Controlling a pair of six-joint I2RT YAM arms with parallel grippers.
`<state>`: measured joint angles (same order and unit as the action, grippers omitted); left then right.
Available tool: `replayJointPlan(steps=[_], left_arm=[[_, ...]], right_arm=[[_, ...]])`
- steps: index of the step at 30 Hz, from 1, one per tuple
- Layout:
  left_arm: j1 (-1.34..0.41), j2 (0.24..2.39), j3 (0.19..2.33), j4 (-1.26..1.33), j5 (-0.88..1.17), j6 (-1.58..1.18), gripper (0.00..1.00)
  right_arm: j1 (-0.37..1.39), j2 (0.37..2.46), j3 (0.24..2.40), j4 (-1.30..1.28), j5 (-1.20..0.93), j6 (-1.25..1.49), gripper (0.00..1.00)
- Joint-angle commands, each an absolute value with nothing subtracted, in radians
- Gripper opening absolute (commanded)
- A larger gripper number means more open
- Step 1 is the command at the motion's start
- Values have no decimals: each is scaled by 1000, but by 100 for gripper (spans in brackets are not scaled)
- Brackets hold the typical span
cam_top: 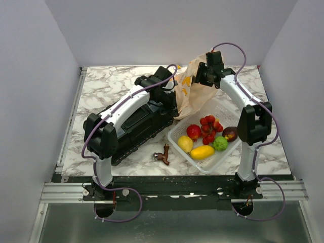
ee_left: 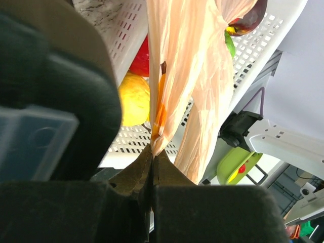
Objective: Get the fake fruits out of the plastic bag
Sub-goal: Take out the fake fruit from the plastic bag.
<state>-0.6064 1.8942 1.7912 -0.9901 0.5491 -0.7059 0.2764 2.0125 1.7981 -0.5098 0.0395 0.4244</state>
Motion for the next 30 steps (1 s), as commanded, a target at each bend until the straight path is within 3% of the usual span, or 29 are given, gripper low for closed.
replayJointPlan(steps=[1, 12, 30], left_arm=[[-641, 1918, 1850, -1031, 526, -697, 0], [-661, 1921, 1901, -1086, 494, -692, 0], [-669, 1974, 1927, -1106, 520, -693, 0]], right_arm=[[275, 2101, 1884, -474, 29, 409, 52], [240, 2252, 1959, -385, -21, 480, 55], [235, 2402, 2060, -233, -120, 528, 69]])
